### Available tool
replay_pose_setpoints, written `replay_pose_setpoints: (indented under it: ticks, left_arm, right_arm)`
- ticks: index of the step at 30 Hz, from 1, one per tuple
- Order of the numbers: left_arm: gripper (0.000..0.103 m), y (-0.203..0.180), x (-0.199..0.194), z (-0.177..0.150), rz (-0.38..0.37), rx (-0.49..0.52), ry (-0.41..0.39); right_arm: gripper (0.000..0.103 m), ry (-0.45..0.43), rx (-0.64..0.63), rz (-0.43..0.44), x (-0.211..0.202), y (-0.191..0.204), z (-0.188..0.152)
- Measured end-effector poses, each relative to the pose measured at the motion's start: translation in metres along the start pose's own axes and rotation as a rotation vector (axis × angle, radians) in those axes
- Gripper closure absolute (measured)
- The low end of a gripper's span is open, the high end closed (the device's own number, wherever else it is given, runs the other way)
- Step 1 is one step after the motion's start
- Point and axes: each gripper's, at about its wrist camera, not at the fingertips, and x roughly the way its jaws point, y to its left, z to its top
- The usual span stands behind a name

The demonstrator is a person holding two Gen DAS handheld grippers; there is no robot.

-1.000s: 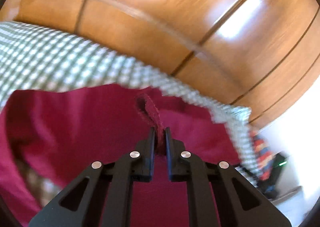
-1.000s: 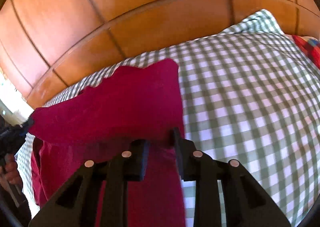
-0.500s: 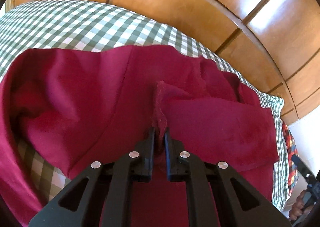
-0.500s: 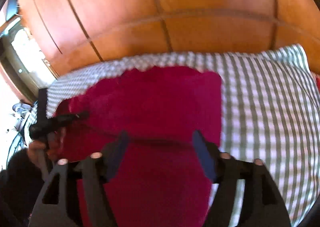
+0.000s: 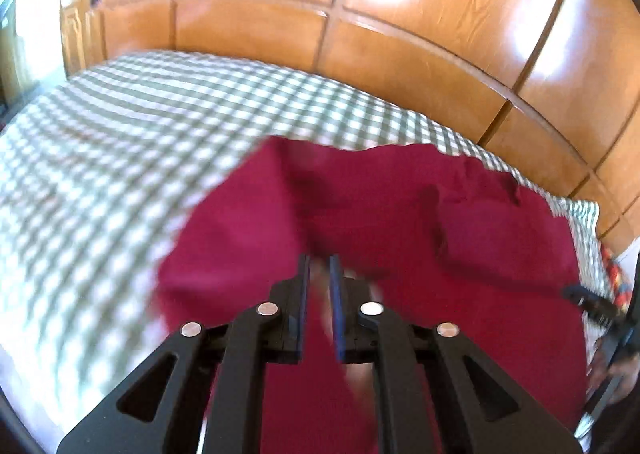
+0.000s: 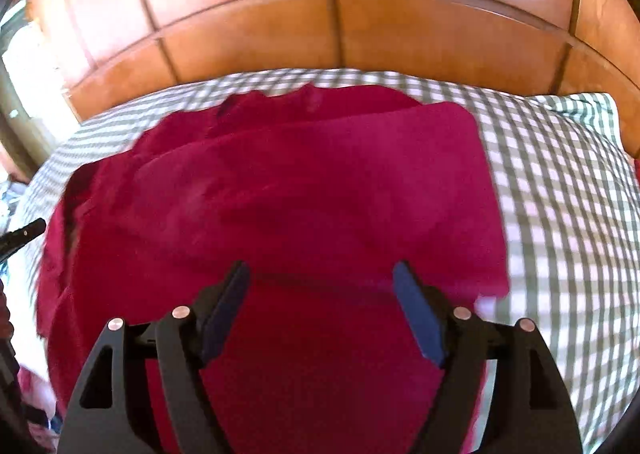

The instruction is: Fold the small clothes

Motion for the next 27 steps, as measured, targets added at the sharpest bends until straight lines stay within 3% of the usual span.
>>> replay_pose_setpoints:
  ticks: [1, 3, 6, 8, 12, 14, 19, 21, 22, 23, 25, 27]
  left_arm:
    - [0.081, 0.005, -0.011, -0.01, -0.003, 0.019, 0.0]
    - [0.08, 0.013, -0.029, -0.034, -0.031, 0.059, 0.022]
    - [0.061, 0.01, -0.048, -0.068, -0.044, 0.129, 0.053]
    - [0.042, 0.0, -0.057, -0.085, -0.084, 0.17, 0.053]
    - [0.044, -0.026, -0.047, -0.111, 0.025, 0.393, 0.043]
    - [0.056, -0.025, -0.035, -0.115, 0.059, 0.427, 0.075]
    - [0.057, -0.022, -0.023, -0.117, 0.073, 0.517, 0.07]
    - [0.072, -0.016, -0.016, -0.114, 0.061, 0.49, 0.082]
    - [0.091, -0.012, -0.015, -0.11, 0.071, 0.455, 0.087]
    - [0.096, -0.005, -0.014, -0.102, 0.071, 0.408, 0.098]
    - [0.097, 0.017, -0.028, -0.082, -0.042, 0.233, 0.087]
    - [0.097, 0.039, -0.053, -0.061, -0.171, 0.05, 0.022]
  right_arm:
    - [0.028, -0.006, -0.002, 0.029, -0.005, 0.005, -0.011]
    - [0.028, 0.003, 0.003, 0.067, -0.008, 0.013, -0.028]
    - [0.028, 0.003, -0.03, 0.072, -0.011, 0.033, -0.053]
    - [0.028, 0.016, -0.056, 0.068, -0.013, 0.046, -0.064]
    - [0.027, 0.037, -0.072, 0.06, -0.002, 0.056, -0.076]
    - [0.026, 0.03, -0.073, 0.051, -0.003, 0.055, -0.083]
    - [0.025, 0.018, -0.053, 0.063, -0.001, 0.049, -0.088]
    - [0.024, 0.01, -0.056, 0.055, 0.0, 0.05, -0.09]
    - [0.024, 0.008, -0.064, 0.048, 0.003, 0.053, -0.089]
    - [0.024, 0.005, -0.072, 0.043, 0.004, 0.055, -0.089]
    - [0.024, 0.002, -0.076, 0.045, 0.004, 0.054, -0.09]
    - [0.024, 0.005, -0.075, 0.051, 0.003, 0.053, -0.089]
